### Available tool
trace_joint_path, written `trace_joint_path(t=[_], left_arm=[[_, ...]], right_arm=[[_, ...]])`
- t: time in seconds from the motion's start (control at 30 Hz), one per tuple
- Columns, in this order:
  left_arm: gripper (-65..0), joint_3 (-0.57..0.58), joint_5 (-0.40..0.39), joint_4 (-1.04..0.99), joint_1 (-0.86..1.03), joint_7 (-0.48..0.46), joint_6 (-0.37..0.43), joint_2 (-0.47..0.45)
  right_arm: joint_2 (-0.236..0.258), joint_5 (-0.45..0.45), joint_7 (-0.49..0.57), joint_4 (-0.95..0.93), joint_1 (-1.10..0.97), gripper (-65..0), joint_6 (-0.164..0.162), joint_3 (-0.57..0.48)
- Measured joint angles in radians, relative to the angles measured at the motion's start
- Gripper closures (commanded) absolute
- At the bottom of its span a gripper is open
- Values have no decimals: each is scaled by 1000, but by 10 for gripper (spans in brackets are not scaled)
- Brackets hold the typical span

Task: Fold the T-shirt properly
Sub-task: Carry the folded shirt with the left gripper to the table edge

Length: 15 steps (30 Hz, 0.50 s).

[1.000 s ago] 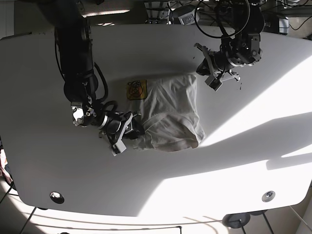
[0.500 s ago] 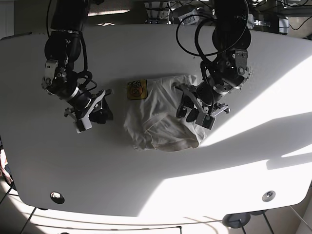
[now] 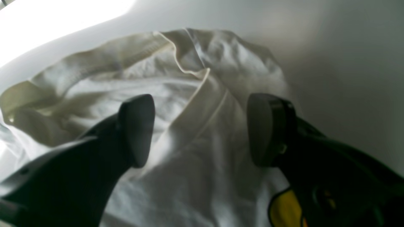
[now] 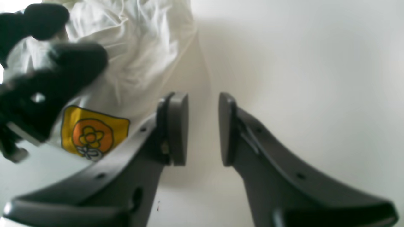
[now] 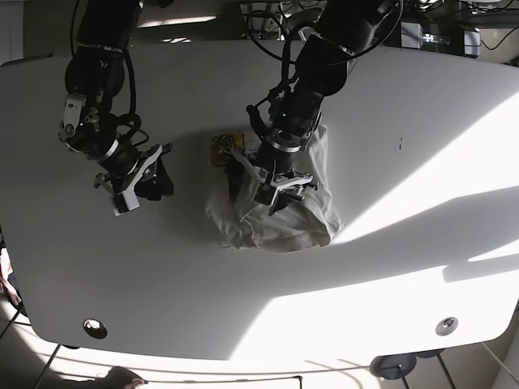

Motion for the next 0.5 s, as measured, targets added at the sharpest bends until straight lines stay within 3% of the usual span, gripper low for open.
trace_joint_path(t=[0.17,0.33,0.47,0.5], left_arm=[[-436,-47,-8,-110,0,-50,-28,-13],[-433,-226,-85,-74,80,-127,-319,-137],[-433,-419,-130,4,146,-30,-490,-256],[-433,-500,-137,8,156,4,-570,-300]], right_arm=[[-4,-2,-1,0,3,-157,0,-1],[-5,-2,0,0,3,-157,0,-4],[-6,-1,0,0,5,-157,0,-5],[-7,-1,0,0,5,-157,0,-5]])
